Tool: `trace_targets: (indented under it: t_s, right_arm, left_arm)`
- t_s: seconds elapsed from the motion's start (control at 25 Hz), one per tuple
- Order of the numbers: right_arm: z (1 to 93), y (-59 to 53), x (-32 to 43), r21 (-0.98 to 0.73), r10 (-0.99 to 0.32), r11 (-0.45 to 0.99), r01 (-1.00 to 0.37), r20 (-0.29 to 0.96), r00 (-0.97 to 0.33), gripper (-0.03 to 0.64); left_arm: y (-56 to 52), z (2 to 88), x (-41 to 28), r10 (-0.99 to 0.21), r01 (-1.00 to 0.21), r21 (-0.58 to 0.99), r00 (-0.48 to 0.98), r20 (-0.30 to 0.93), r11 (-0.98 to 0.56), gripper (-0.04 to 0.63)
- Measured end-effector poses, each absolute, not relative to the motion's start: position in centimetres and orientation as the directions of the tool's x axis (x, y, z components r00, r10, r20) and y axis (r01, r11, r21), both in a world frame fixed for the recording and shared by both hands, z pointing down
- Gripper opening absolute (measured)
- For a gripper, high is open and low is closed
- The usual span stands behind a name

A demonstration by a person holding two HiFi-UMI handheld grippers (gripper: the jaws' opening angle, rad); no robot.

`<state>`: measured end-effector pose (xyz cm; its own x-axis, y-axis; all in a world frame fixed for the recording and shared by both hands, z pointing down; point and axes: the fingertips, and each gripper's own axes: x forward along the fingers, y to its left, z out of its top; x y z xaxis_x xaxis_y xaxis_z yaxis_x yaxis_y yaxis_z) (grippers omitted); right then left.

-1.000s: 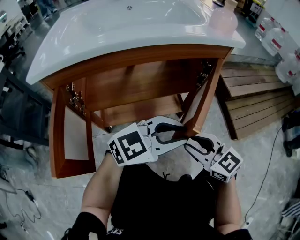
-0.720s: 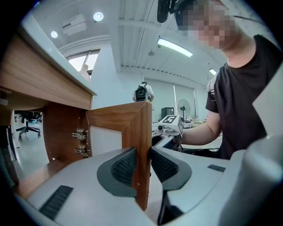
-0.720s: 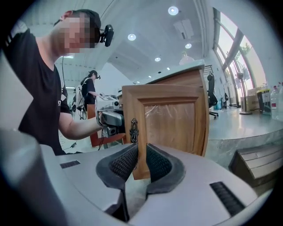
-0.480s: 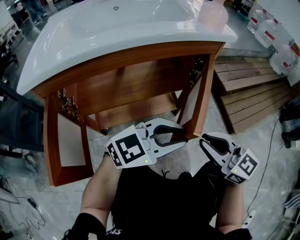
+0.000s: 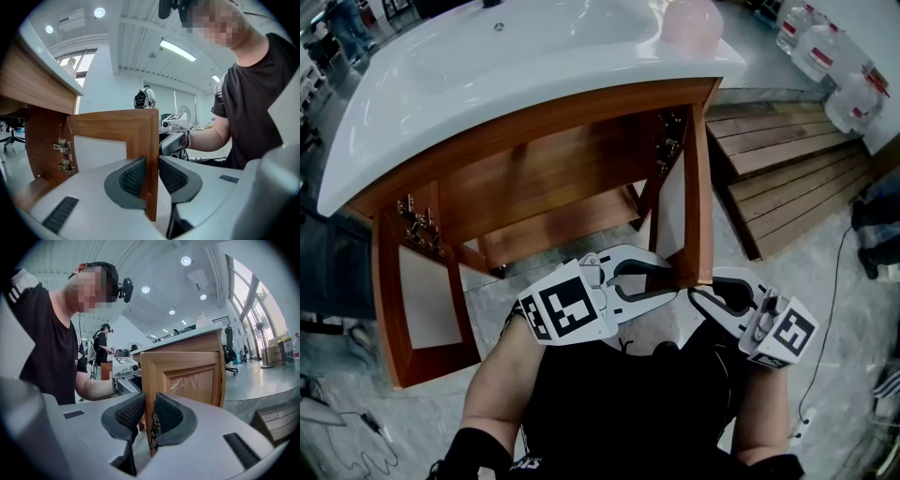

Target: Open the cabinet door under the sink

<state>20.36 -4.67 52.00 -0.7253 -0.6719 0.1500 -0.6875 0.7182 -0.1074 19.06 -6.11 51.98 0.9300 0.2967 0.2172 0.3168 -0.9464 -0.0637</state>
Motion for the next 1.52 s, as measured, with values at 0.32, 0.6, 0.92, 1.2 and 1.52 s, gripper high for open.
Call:
trace_targets:
  t_s: [0.32, 0.6, 0.92, 1.2, 1.52]
  right_arm:
    - [51.8, -3.5, 22.8, -0.114, -0.651, 0.734, -0.669, 0.158, -0.742, 0.103]
    - [51.6, -3.0, 26.9, -0.12, -0.687, 0.709, -0.695, 0.11, -0.719, 0.083]
    - [52.4, -2.5, 31.6, -0.134, -0.742, 0.649, -0.749, 0.108, -0.662, 0.08]
    - [52.6, -2.4, 31.9, -0.124, -0.739, 0.652, -0.748, 0.12, -0.663, 0.064]
    - [52.3, -1.9, 32.4, -0.139, -0.809, 0.562, -0.815, 0.113, -0.577, 0.028]
  left_arm:
    - [-4.8, 52.1, 22.4, 0.341, 0.359, -0.053, 0.916, 0.212, -0.932, 0.094]
    - [-4.3, 52.3, 26.3, 0.334, 0.35, -0.045, 0.919, 0.21, -0.936, 0.071]
    - [-3.5, 53.3, 29.6, 0.299, 0.326, -0.065, 0.918, 0.262, -0.943, 0.067]
    - [-3.9, 53.8, 30.3, 0.245, 0.273, -0.067, 0.928, 0.28, -0.96, 0.067]
    - [-6.3, 54.1, 28.8, 0.15, 0.181, -0.078, 0.941, 0.304, -0.98, 0.057]
